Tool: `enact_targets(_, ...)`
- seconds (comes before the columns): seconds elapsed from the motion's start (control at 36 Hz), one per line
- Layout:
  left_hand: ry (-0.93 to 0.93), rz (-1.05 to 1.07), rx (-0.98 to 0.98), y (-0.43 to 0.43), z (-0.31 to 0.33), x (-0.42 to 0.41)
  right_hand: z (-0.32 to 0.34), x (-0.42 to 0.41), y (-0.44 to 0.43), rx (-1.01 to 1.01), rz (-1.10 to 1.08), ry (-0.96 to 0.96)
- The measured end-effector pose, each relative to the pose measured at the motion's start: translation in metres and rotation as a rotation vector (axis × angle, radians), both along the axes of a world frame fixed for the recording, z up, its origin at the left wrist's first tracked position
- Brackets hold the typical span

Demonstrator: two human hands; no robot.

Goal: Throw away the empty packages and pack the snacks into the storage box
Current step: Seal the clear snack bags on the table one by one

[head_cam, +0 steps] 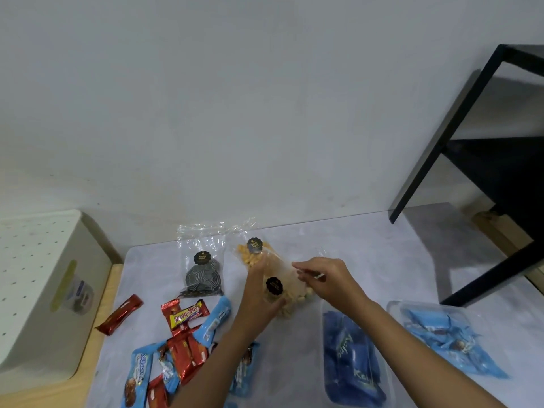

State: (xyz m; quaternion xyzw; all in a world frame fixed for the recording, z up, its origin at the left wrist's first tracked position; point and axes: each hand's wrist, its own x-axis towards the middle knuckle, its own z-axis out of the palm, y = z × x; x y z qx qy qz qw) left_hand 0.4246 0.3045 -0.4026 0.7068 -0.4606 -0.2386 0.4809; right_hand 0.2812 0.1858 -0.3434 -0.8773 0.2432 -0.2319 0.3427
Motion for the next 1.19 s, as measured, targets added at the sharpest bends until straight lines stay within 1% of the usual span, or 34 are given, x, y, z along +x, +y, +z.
enact_targets(0.06,-0.068,0.036,-0.017,-0.005,0.000,-0.001,0.000,0.001,-0.005,-0.023,0.018,-0.057)
enact_targets(0.14,-0.104,0.113,-0.064,-0.017,0.006,-0.005,0.008,0.003,-0.015,-0.029,0.009,-0.135)
enact_targets(0.22,-0.148,0.171,-0.117,-0.033,0.024,-0.010,0.025,0.005,-0.035,-0.073,-0.006,-0.244)
enact_targets(0.31,-0.255,0.201,-0.149,-0.061,0.041,-0.012,0.041,0.004,-0.064,-0.116,-0.040,-0.340)
enact_targets(0.39,-0.332,0.212,-0.155,-0.097,0.049,-0.019,0.047,-0.001,-0.097,-0.028,-0.160,-0.387)
enact_targets(0.44,-0.317,0.186,-0.130,-0.120,0.048,-0.025,0.044,-0.005,-0.121,0.005,-0.224,-0.388)
enact_targets(0.53,-0.262,0.138,-0.088,-0.150,0.033,-0.033,0.031,-0.010,-0.157,-0.047,-0.248,-0.376)
enact_targets(0.58,-0.251,0.144,-0.071,-0.169,0.021,-0.037,0.019,-0.012,-0.176,-0.075,-0.250,-0.354)
enact_targets(0.67,-0.235,0.181,-0.048,-0.192,0.006,-0.043,0.003,-0.014,-0.196,-0.025,-0.281,-0.317)
enact_targets(0.78,-0.236,0.175,-0.042,-0.215,-0.007,-0.044,-0.016,-0.010,-0.219,0.068,-0.318,-0.327)
enact_targets(0.86,-0.235,0.134,0.003,-0.225,-0.015,-0.040,-0.026,-0.007,-0.229,0.121,-0.379,-0.337)
enact_targets(0.97,-0.280,0.112,0.012,-0.227,-0.023,-0.036,-0.038,-0.002,-0.231,0.121,-0.387,-0.324)
enact_targets(1.06,-0.314,0.099,0.013,-0.225,-0.026,-0.033,-0.040,0.003,-0.231,0.126,-0.405,-0.349)
enact_targets(1.19,-0.258,0.175,0.038,-0.212,-0.021,-0.028,-0.037,-0.003,-0.228,0.137,-0.442,-0.375)
